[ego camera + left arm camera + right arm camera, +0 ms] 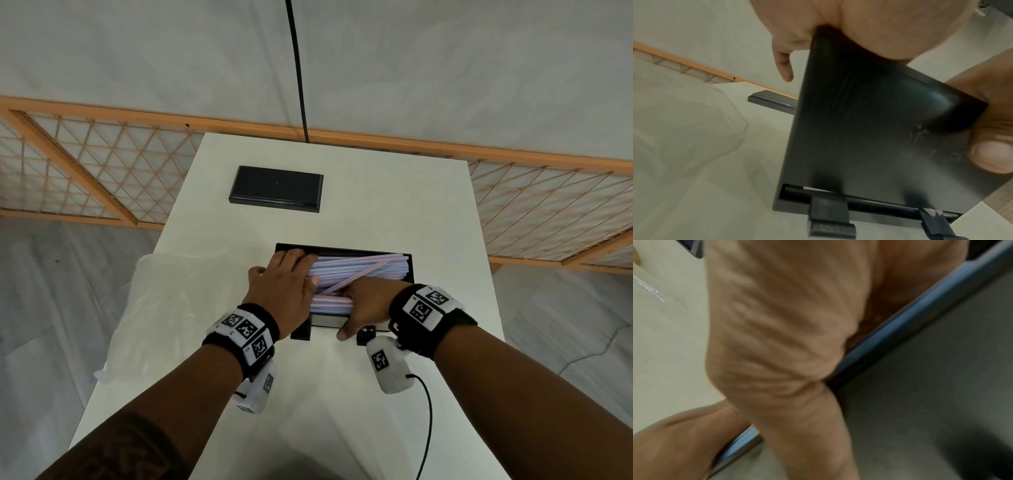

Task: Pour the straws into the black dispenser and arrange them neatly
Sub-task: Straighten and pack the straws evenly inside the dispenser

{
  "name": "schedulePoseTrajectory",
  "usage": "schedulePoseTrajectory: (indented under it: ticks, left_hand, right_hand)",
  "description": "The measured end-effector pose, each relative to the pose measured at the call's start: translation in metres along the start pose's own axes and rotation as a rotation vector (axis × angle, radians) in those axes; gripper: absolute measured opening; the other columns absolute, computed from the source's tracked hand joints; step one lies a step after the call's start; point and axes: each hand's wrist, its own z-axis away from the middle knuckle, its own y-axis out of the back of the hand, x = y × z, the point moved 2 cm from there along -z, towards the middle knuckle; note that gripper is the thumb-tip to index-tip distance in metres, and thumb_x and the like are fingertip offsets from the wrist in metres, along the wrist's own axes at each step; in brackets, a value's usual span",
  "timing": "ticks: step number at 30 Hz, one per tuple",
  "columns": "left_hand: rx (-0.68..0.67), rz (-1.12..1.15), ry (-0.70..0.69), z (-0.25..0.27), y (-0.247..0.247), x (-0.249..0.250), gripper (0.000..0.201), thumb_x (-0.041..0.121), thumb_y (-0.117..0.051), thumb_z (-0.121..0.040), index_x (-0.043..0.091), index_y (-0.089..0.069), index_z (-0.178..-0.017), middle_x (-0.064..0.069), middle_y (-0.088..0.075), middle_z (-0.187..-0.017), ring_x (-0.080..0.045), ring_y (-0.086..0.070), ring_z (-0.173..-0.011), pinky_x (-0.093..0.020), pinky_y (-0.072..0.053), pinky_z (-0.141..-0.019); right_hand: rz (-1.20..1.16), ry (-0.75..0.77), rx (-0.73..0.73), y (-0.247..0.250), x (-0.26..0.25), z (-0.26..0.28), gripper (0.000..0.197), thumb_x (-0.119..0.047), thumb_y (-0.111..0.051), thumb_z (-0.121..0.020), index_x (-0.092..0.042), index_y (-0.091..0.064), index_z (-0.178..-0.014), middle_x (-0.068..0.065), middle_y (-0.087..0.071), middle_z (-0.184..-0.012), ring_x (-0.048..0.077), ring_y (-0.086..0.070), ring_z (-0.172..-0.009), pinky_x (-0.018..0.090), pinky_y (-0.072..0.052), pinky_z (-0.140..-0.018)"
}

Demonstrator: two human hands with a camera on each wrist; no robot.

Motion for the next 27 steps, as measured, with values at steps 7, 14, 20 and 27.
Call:
schedulePoseTrajectory:
  ticks: [7, 14, 20, 27]
  left_hand:
    - [-0.006, -0.014, 0.01, 0.002, 0.0, 0.002, 0.048, 0.044, -0.024, -0.099, 0.031, -0.043, -0.141, 0.01, -0.044, -0.138, -0.014, -0.042, -0.125, -0.046, -0.042, -0.091]
    - [-0.004, -0.007, 0.024, 0.002, 0.001, 0.004, 0.051, 0.046, -0.021, -0.097, 0.03, -0.044, -0.14, 0.01, -0.045, -0.136, -0.014, -0.043, -0.123, -0.048, -0.042, -0.093]
    - [-0.005, -0.011, 0.03, 0.002, -0.001, 0.004, 0.048, 0.044, -0.025, -0.097, 0.03, -0.045, -0.138, 0.01, -0.047, -0.134, -0.013, -0.042, -0.123, -0.048, -0.04, -0.095]
    - [-0.011, -0.025, 0.033, 0.002, 0.0, 0.005, 0.047, 0.045, -0.025, -0.098, 0.031, -0.046, -0.138, 0.011, -0.047, -0.133, -0.013, -0.041, -0.124, -0.05, -0.039, -0.096]
  right_hand:
    - [-0.072, 0.087, -0.094, 0.011, -0.004, 0.006, 0.058, -0.058, -0.09, -0.059, -0.04, -0.058, -0.103, -0.021, -0.066, -0.088, 0.004, -0.062, -0.085, 0.027, -0.051, -0.09]
    - [-0.043, 0.186, -0.064, 0.013, -0.007, 0.006, 0.089, -0.066, -0.086, -0.058, -0.043, -0.052, -0.137, -0.016, -0.062, -0.13, 0.014, -0.056, -0.119, 0.035, -0.043, -0.109]
    - [-0.03, 0.19, -0.07, 0.009, -0.003, 0.004, 0.083, -0.064, -0.086, -0.061, -0.038, -0.056, -0.133, -0.013, -0.064, -0.125, 0.015, -0.058, -0.114, 0.037, -0.046, -0.107]
    - [-0.014, 0.124, -0.095, 0.004, -0.002, -0.008, 0.095, -0.077, -0.08, -0.051, -0.044, -0.053, -0.135, -0.014, -0.064, -0.127, 0.016, -0.058, -0.115, 0.037, -0.043, -0.107]
